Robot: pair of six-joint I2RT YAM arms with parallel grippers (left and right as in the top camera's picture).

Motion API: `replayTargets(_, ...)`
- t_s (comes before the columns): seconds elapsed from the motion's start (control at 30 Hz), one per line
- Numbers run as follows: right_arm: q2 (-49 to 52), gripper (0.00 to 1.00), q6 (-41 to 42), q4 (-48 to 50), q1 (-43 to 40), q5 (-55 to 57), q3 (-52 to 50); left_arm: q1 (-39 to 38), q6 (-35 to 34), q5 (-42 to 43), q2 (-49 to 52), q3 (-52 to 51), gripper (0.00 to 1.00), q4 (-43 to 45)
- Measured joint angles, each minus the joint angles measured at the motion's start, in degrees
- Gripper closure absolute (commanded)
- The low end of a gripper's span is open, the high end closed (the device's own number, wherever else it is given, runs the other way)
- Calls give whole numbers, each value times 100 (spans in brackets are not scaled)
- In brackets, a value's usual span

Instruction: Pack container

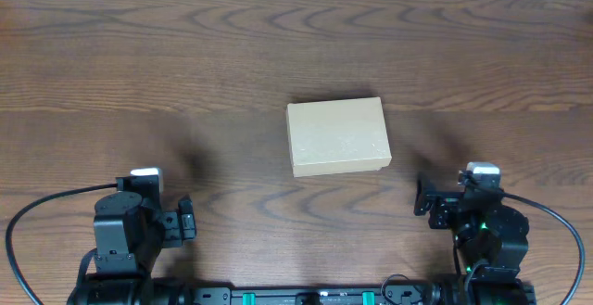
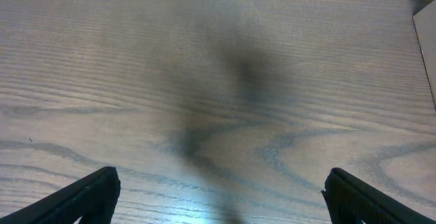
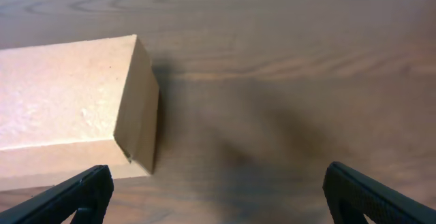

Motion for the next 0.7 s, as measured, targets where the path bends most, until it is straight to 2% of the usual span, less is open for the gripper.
replayTargets(0.27, -201, 1, -896, 555, 195, -116, -11, 0, 0, 0, 0, 0, 5, -2)
replayTargets(0.57, -1182, 1, -1128, 638, 717, 31, -192, 0, 0, 0, 0, -2, 5, -7)
replayTargets(0.7, -1349, 1, -1147, 1117, 793, -13, -592, 0, 0, 0, 0, -2, 5, -11)
